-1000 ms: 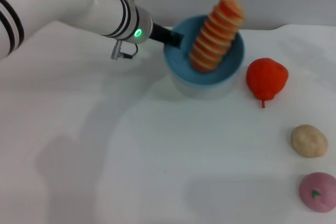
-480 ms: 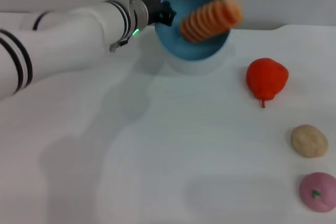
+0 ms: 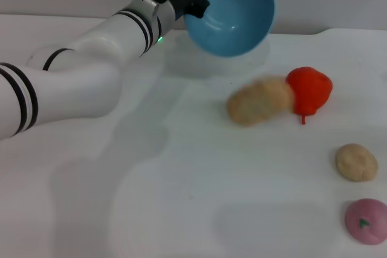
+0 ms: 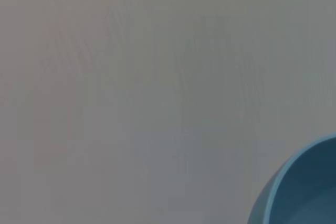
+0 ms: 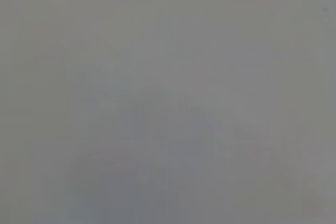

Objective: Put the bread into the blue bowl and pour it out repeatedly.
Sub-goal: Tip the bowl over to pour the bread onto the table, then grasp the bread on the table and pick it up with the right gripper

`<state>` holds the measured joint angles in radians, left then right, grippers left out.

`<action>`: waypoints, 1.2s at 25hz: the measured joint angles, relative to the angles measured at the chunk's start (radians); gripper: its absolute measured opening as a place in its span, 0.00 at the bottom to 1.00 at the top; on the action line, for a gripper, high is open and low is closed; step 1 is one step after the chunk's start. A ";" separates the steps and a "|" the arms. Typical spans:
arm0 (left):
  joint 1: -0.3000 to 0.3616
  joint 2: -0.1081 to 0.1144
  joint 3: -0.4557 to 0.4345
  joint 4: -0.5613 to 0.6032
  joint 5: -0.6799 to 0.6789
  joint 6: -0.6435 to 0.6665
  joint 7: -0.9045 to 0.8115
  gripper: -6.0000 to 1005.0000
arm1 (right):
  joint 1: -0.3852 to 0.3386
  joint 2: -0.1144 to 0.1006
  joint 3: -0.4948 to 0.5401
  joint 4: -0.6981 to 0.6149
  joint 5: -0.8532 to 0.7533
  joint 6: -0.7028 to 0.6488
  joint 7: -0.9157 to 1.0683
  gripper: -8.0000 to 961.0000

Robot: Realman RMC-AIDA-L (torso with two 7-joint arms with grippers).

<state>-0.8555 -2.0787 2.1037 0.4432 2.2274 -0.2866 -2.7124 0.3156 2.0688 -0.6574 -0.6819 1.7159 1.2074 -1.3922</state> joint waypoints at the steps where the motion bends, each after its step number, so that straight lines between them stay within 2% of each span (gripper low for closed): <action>1: 0.002 0.000 0.012 0.000 0.000 -0.022 0.000 0.01 | 0.002 0.000 -0.002 0.001 0.000 0.000 0.000 0.43; 4: 0.013 0.000 0.060 -0.001 -0.001 -0.093 0.000 0.00 | 0.009 -0.001 -0.004 0.003 -0.001 0.000 -0.001 0.43; 7: 0.013 0.000 0.079 -0.002 -0.001 -0.109 0.001 0.01 | 0.014 -0.001 -0.006 0.019 -0.003 0.001 -0.001 0.43; 12: 0.010 0.000 0.068 -0.003 -0.052 -0.096 0.000 0.01 | 0.025 -0.002 -0.030 0.028 -0.015 0.002 -0.001 0.43; 15: -0.006 0.004 0.038 -0.003 -0.136 -0.021 0.000 0.01 | 0.031 -0.004 -0.076 -0.006 -0.055 0.003 -0.001 0.43; 20: -0.049 0.018 -0.144 -0.003 -0.148 0.254 0.004 0.01 | 0.068 -0.004 -0.149 -0.111 -0.221 0.003 0.018 0.43; 25: -0.074 0.036 -0.386 0.005 -0.139 0.565 0.082 0.01 | 0.138 -0.004 -0.209 -0.218 -0.451 -0.006 0.142 0.43; 30: -0.075 0.055 -0.580 0.010 -0.031 0.806 0.130 0.01 | 0.211 -0.004 -0.301 -0.339 -0.662 0.011 0.301 0.43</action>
<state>-0.9300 -2.0234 1.5241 0.4532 2.1962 0.5192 -2.5820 0.5262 2.0651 -0.9583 -1.0211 1.0540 1.2187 -1.0912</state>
